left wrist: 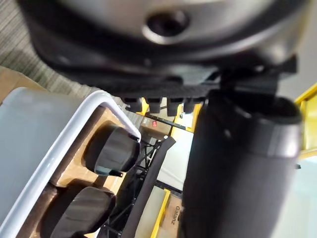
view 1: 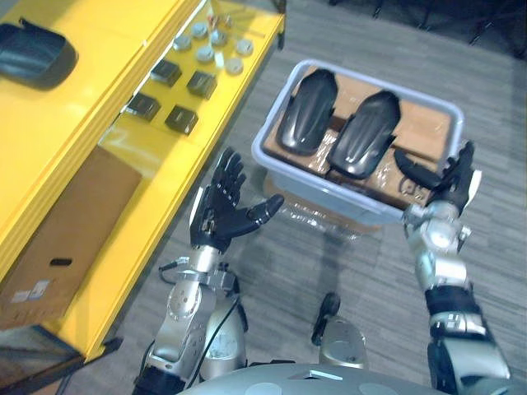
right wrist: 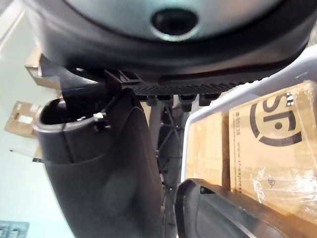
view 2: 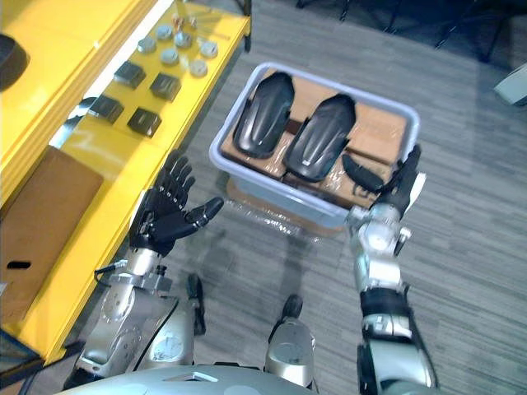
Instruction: Walk over and take three plastic housings, then place them on the shelf
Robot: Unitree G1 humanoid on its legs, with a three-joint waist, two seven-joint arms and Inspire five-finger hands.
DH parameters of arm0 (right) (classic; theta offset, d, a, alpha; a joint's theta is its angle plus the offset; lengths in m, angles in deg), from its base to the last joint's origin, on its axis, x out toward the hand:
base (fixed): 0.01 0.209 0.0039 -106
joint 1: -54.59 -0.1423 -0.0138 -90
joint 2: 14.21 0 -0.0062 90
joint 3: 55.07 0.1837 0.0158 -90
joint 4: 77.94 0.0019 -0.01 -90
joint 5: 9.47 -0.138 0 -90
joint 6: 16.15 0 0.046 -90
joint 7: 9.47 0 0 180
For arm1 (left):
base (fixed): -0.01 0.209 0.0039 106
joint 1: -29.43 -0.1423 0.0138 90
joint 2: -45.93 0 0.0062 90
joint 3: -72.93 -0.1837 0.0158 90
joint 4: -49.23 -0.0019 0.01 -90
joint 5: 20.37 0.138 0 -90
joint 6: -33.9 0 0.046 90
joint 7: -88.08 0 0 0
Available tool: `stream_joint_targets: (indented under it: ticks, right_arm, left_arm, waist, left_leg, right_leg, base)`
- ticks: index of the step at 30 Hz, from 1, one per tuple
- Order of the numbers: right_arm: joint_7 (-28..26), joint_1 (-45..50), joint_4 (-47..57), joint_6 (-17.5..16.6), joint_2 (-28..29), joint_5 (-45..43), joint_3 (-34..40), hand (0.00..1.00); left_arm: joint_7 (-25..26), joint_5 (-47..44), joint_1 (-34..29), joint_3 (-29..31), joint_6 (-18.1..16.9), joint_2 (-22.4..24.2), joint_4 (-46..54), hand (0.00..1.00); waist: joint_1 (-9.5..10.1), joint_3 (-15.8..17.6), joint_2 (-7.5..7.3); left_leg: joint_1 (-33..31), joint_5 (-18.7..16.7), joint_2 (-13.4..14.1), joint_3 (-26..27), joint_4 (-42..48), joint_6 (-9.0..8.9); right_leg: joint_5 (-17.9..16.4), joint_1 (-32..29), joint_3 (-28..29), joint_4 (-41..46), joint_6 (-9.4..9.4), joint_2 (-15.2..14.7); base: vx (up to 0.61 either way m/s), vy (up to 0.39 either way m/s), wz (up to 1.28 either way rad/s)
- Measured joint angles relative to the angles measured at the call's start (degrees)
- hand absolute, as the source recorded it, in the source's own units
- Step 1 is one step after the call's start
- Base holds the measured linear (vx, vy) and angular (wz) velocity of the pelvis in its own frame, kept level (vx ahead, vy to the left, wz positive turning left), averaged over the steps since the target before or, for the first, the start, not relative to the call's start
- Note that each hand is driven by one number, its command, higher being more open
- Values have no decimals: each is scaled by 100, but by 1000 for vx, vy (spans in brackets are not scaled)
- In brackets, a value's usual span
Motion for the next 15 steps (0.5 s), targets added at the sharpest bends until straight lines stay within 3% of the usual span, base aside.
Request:
stream_joint_targets:
  ticks: [11, 15]
  right_arm:
    - [-106, -2295, -1750, 282, -957, -153, -502, 100]
    - [-48, -2817, -2529, 761, -1215, -287, -776, 100]
  left_arm:
    - [-20, -16, 648, -716, -26, 306, -1079, 100]
    - [85, -45, 889, -925, -47, 422, -1359, 100]
  waist:
    - [238, 330, 361]
    - [409, 424, 437]
  left_leg:
    - [-787, -26, 25, -141, 414, 117]
    - [-975, -14, 21, -168, 505, 131]
  right_leg:
    - [63, -660, 56, 229, -29, -20]
    - [67, -839, 77, 309, -32, -42]
  base:
    - [-66, 30, 2]
    - [-2, 2, 1]
